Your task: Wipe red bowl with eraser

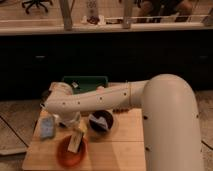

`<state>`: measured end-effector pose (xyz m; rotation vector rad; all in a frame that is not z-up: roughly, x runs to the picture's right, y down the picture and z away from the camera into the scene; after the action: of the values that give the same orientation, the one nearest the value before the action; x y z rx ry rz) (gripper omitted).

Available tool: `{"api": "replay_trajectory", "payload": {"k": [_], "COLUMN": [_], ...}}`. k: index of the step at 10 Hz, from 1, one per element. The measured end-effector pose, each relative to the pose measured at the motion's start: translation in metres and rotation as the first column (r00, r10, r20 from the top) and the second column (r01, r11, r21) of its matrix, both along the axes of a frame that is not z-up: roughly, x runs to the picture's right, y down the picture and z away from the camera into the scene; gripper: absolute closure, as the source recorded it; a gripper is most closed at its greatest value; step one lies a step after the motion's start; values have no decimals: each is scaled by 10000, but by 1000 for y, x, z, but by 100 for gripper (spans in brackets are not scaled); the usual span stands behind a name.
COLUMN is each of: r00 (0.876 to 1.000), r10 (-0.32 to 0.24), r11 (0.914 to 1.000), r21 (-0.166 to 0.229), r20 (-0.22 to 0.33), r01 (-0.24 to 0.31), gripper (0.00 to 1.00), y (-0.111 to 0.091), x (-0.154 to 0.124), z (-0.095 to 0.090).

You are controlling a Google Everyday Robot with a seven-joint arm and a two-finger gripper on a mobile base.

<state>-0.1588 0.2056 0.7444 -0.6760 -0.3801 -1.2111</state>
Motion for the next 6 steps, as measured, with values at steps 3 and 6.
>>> {"api": "replay_trajectory", "payload": {"k": [3,6], "r00": [9967,9929], "r10": [-575,-843], "r11": [9982,9955], "r21": [-134,-367], "r20": [575,838], "r01": [583,877], "gripper": [99,99], "y": [6,30], "x": [-32,-36], "z": [-1,-13]}}
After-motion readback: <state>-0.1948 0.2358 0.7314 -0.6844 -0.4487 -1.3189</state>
